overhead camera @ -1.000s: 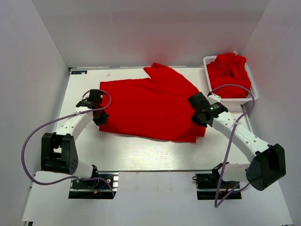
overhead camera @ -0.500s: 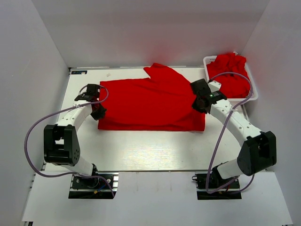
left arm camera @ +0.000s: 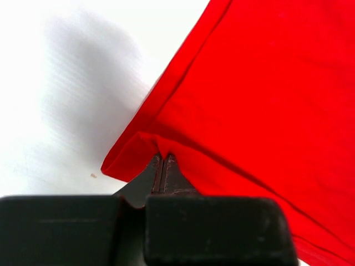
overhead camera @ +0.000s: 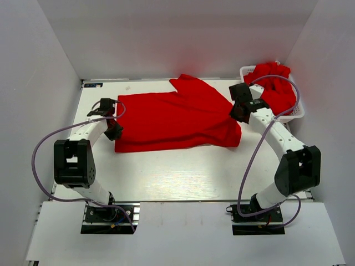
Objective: Fold and stack the t-shirts
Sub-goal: Fold the flattened tshirt in 1/3 of the way
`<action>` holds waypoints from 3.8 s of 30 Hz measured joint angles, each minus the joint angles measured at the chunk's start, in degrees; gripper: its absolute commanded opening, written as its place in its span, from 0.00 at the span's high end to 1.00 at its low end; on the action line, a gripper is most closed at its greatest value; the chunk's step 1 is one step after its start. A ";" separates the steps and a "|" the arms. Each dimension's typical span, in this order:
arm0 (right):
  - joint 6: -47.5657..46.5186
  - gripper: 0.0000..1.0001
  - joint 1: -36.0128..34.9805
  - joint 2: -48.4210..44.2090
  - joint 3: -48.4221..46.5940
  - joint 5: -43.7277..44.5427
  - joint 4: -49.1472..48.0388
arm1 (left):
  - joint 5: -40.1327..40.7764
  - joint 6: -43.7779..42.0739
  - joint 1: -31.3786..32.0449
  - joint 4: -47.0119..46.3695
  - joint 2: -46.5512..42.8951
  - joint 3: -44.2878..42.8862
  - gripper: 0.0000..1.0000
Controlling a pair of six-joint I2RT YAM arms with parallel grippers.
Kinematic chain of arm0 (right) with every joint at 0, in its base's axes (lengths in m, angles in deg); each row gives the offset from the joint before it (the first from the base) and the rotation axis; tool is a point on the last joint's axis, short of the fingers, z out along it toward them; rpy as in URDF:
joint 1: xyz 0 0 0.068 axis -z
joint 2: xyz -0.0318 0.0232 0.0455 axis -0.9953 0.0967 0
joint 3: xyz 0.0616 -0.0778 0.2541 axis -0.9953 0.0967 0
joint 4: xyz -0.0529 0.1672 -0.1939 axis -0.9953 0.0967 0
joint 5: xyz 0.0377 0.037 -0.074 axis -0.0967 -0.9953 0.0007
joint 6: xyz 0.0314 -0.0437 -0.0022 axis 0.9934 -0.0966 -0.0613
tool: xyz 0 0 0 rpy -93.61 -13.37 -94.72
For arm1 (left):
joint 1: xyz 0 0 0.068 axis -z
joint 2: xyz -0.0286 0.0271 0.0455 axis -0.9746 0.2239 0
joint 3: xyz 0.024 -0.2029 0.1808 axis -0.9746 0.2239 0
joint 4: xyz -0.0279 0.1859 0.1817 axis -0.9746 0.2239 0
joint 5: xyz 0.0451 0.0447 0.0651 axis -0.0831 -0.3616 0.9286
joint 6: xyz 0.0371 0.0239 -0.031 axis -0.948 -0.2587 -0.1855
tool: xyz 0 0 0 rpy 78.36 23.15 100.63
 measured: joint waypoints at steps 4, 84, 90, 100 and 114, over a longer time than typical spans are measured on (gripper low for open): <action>-1.81 1.00 0.92 2.08 -1.11 -0.31 -1.18 | -0.59 -0.74 -0.28 -1.09 1.46 -1.36 1.00; -23.37 0.45 4.50 22.14 -1.86 -34.40 -16.39 | -13.49 -15.41 0.68 -13.11 -0.68 3.54 0.00; -22.93 0.45 5.35 24.63 -2.29 -34.36 -16.74 | -13.42 -15.78 0.72 -13.60 -0.66 3.93 0.00; -21.97 0.68 5.99 27.41 -4.59 -34.36 -17.57 | -12.92 -15.76 0.72 -13.79 -0.02 4.09 0.00; -20.79 1.00 6.14 28.37 -5.92 -34.82 -18.32 | -12.52 -15.54 0.72 -14.01 1.20 4.11 0.00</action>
